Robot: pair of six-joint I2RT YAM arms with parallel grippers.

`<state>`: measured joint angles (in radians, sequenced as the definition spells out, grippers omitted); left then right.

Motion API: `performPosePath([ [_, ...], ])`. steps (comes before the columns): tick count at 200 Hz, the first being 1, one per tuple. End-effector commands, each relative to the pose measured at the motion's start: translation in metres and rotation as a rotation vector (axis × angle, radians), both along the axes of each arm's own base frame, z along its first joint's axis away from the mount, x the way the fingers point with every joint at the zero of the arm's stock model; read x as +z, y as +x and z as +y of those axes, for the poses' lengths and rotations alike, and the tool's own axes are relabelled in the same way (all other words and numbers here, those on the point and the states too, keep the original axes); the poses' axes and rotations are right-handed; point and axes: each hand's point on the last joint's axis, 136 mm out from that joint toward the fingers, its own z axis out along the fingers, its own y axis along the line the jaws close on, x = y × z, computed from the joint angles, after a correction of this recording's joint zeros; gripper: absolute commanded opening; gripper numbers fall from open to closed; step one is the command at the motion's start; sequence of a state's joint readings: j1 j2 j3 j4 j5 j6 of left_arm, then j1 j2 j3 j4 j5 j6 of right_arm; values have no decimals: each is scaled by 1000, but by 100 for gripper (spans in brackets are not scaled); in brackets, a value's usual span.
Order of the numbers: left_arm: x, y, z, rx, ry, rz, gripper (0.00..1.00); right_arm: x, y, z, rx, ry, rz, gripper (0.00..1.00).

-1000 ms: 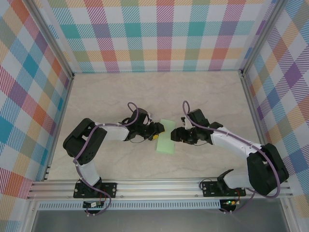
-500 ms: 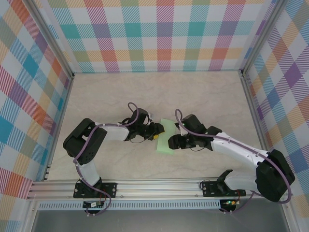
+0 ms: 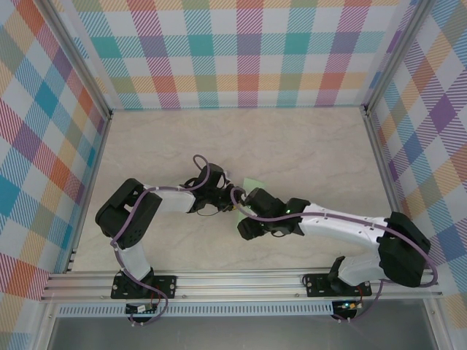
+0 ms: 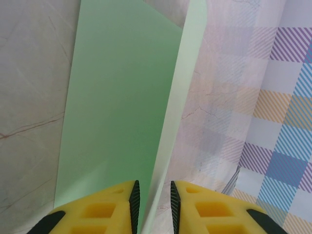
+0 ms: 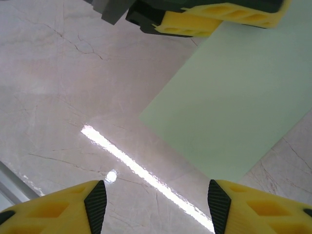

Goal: Fold a paper plane with a square sheet of paper (pick it up from the middle)
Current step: Fold the triangle a second time at the center of the table.

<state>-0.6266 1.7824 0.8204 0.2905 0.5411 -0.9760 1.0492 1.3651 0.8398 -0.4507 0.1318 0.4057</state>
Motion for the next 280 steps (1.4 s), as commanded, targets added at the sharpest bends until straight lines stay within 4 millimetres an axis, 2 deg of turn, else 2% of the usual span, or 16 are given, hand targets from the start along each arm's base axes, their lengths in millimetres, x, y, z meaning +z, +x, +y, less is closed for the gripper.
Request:
performPosePath([
  [1,8,0,-3,1,-13,-6,23,7,15,4,-27,-60,-126,62],
  [28,11,0,-3,2,-18,-7,20,1,13,9,-19,-93,-164,63],
  [75,12,0,-3,4,-20,-5,18,-9,5,30,44,-117,-192,64],
  [114,12,-1,-3,4,-20,-3,17,-21,10,33,19,-174,-229,65],
  [161,12,-1,-3,3,-18,-2,17,-24,17,24,-35,-223,-289,59],
  [255,12,0,-4,3,-12,2,17,-16,19,8,-88,-220,-315,36],
  [268,12,0,-4,2,-13,3,17,-14,19,9,-90,-213,-313,36],
  [280,13,0,-4,1,-15,2,17,-12,17,12,-80,-187,-309,41],
])
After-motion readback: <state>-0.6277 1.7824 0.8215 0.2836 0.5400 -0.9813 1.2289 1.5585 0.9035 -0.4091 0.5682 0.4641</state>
